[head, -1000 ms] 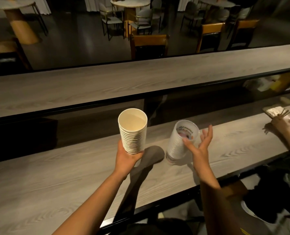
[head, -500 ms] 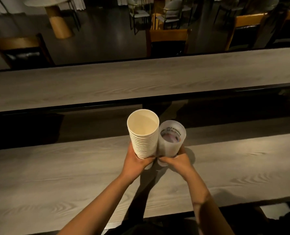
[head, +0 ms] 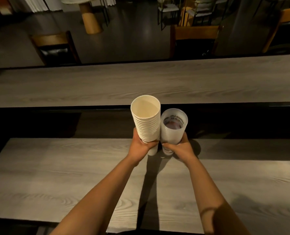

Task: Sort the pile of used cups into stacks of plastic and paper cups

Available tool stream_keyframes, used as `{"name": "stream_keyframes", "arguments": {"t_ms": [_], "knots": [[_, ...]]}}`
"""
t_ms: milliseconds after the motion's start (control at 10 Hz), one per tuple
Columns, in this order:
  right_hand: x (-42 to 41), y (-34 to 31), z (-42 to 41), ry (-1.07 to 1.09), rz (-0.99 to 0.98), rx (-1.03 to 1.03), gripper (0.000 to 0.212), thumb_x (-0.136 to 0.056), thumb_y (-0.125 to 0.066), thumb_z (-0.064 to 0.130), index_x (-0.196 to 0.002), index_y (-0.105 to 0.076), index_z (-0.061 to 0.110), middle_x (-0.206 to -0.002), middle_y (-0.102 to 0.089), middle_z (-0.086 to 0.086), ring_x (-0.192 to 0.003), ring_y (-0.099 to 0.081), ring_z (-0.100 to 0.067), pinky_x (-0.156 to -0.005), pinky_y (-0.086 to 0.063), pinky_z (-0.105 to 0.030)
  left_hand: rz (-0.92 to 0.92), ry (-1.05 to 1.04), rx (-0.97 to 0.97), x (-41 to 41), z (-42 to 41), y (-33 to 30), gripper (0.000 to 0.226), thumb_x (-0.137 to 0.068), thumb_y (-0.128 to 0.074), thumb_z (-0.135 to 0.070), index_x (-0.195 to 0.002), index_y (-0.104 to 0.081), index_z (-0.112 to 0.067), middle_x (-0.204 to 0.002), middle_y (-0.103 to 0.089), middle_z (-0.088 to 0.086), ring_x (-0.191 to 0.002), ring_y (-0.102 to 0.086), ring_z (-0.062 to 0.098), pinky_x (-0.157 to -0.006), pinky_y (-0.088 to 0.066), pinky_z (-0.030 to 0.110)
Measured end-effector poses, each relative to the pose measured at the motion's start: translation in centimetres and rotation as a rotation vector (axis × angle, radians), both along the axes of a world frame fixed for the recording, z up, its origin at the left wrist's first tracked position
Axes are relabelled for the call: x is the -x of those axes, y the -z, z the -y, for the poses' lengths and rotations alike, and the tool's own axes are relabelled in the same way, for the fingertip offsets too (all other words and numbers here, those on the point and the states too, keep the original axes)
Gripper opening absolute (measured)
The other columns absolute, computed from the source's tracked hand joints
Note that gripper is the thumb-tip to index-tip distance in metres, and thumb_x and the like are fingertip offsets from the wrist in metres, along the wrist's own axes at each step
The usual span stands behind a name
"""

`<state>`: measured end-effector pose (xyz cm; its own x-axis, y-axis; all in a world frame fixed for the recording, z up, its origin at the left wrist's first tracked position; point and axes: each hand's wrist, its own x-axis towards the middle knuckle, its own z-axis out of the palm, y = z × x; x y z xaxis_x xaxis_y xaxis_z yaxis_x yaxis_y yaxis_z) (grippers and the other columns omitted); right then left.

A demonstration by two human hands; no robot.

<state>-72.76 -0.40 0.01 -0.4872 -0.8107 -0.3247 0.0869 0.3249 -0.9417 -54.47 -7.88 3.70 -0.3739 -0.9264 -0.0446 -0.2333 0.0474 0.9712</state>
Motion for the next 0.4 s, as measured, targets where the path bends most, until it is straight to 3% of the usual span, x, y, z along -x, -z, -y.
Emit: {"name": "stream_keyframes", "arguments": {"t_ms": [100,200,300,400], "knots": [[-0.1,0.0,0.1,0.005,-0.004,-0.013,0.089,-0.059,-0.097,0.022,-0.126,-0.043,0.046,-0.111,-0.061,0.019,-0.099,-0.059,0.000,-0.076,-0.053,-0.022,-0.004,0.024,-0.004,-0.1,0.3,0.3,0.094,-0.068,-0.093,-0.025,-0.143,-0.035,-0.032,-0.134,-0.057,-0.013,-0.122,-0.057,0.001,-0.090,-0.050,0.012],[-0.4,-0.3,-0.2,0.008,0.009,-0.057,0.089,-0.061,-0.097,0.024,-0.129,-0.042,0.041,-0.112,-0.062,0.014,-0.099,-0.060,-0.006,-0.081,-0.056,-0.031,-0.001,0.047,0.000,-0.2,0.3,0.0,0.095,-0.070,-0.092,-0.023,-0.144,-0.033,-0.030,-0.136,-0.056,-0.010,-0.123,-0.056,0.002,-0.093,-0.051,0.015],[-0.9,-0.4,-0.8,0.007,-0.011,-0.118,0.089,-0.065,-0.096,0.027,-0.134,-0.041,0.029,-0.122,-0.064,0.001,-0.111,-0.062,-0.023,-0.091,-0.057,-0.043,-0.005,0.060,0.008,-0.5,0.3,-0.2,0.093,-0.069,-0.092,-0.022,-0.141,-0.035,-0.034,-0.133,-0.055,-0.017,-0.121,-0.056,-0.004,-0.091,-0.050,0.012],[-2.3,-0.1,-1.5,0.079,-0.003,-0.207,0.093,-0.069,-0.094,0.017,-0.146,-0.040,0.013,-0.134,-0.061,-0.009,-0.124,-0.059,-0.032,-0.104,-0.050,-0.051,-0.008,0.148,-0.003,-1.5,0.5,-0.6,0.094,-0.071,-0.091,-0.027,-0.145,-0.032,-0.034,-0.139,-0.051,-0.014,-0.123,-0.053,-0.003,-0.102,-0.048,0.025]]}}
